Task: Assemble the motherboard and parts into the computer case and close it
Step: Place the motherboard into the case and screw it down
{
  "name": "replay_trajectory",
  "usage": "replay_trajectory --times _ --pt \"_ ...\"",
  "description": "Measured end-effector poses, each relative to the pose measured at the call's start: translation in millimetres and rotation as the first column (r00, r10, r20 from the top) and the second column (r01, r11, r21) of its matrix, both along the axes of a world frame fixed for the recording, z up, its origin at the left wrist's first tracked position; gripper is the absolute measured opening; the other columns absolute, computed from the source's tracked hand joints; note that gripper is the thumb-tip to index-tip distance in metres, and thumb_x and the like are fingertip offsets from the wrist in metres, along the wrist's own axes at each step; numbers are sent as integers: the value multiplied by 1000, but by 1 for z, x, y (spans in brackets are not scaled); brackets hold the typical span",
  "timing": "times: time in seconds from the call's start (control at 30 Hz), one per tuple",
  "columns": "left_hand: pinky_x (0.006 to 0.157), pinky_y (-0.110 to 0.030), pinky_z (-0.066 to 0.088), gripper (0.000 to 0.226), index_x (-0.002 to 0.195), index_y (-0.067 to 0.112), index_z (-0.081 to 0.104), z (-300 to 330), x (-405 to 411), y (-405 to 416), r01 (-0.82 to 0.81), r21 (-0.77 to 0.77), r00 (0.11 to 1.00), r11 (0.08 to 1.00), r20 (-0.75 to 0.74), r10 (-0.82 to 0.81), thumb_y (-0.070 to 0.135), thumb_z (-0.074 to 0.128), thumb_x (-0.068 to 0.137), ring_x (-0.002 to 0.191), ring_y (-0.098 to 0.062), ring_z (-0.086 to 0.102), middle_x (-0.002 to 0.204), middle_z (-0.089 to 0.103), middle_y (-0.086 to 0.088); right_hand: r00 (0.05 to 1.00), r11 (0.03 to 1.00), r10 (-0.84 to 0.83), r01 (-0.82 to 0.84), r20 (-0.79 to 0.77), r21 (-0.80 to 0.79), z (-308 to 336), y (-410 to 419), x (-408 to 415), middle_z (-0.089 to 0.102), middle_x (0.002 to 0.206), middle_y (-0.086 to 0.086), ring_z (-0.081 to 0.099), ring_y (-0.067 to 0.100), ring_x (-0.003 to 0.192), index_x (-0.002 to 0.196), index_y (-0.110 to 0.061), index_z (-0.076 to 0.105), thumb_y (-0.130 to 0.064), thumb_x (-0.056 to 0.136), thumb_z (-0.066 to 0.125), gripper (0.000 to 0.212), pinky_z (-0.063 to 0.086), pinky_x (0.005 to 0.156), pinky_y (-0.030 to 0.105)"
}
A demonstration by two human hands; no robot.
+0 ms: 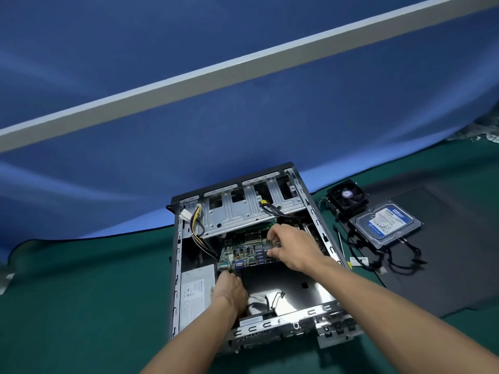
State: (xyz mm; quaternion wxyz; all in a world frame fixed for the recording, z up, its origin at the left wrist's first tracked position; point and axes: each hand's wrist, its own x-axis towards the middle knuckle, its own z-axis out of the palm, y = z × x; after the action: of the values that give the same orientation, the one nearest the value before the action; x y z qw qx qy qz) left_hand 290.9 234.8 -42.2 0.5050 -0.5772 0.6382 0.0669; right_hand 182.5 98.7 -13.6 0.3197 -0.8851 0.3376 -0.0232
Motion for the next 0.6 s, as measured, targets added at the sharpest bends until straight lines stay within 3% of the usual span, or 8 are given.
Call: replay_trajectory --times 0.1,0.2,0.27,0.33,0.47,0.6 --pt "60 -28 34 20 110 13 60 15 -8 -1 -133 -70 991 989 -11 132 13 42 100 75 -16 53 87 60 0 1000 1000 -24 24 10 5 -2 2 0 60 106 -9 59 15 95 116 -26 50 -35 85 69 37 45 80 32" --pt "42 -27 17 16 93 18 49 34 -16 0 -277 -198 959 940 6 284 2 48 93 48 -10 26 61 33 5 999 999 -34 34 6 0 -3 3 0 60 108 -8 59 16 95 118 -25 50 -36 85 68 39 44 79 31" --pt "42 -25 14 22 84 18 39 42 -18 3 -340 -249 932 907 34 360 0 48 90 48 -9 21 61 28 5 1000 999 -31 31 -4 -20 -5 4 -1 59 113 -7 59 17 99 119 -24 51 -37 86 67 38 43 81 32" --pt "42 -21 18 20 82 15 46 48 -20 6 -389 -294 905 873 54 422 -5 46 86 53 -11 32 68 38 3 1000 999 -11 10 -29 -42 -6 4 -1 56 118 -6 59 19 103 120 -23 54 -38 88 64 36 42 85 31" --pt "47 -32 51 22 108 -1 54 59 -20 4 -417 -314 873 853 121 472 8 48 88 81 -28 56 99 51 -15 996 997 44 -49 -83 -53 -5 4 0 52 125 0 59 24 106 126 -21 57 -37 92 59 38 45 89 36" --pt "61 -35 59 24 102 0 63 64 -11 -1 -505 -324 838 800 38 545 -4 51 81 82 -29 68 99 66 -10 997 1000 31 -31 -68 8 -6 3 2 50 123 1 57 25 107 127 -17 57 -33 92 60 38 44 92 36"
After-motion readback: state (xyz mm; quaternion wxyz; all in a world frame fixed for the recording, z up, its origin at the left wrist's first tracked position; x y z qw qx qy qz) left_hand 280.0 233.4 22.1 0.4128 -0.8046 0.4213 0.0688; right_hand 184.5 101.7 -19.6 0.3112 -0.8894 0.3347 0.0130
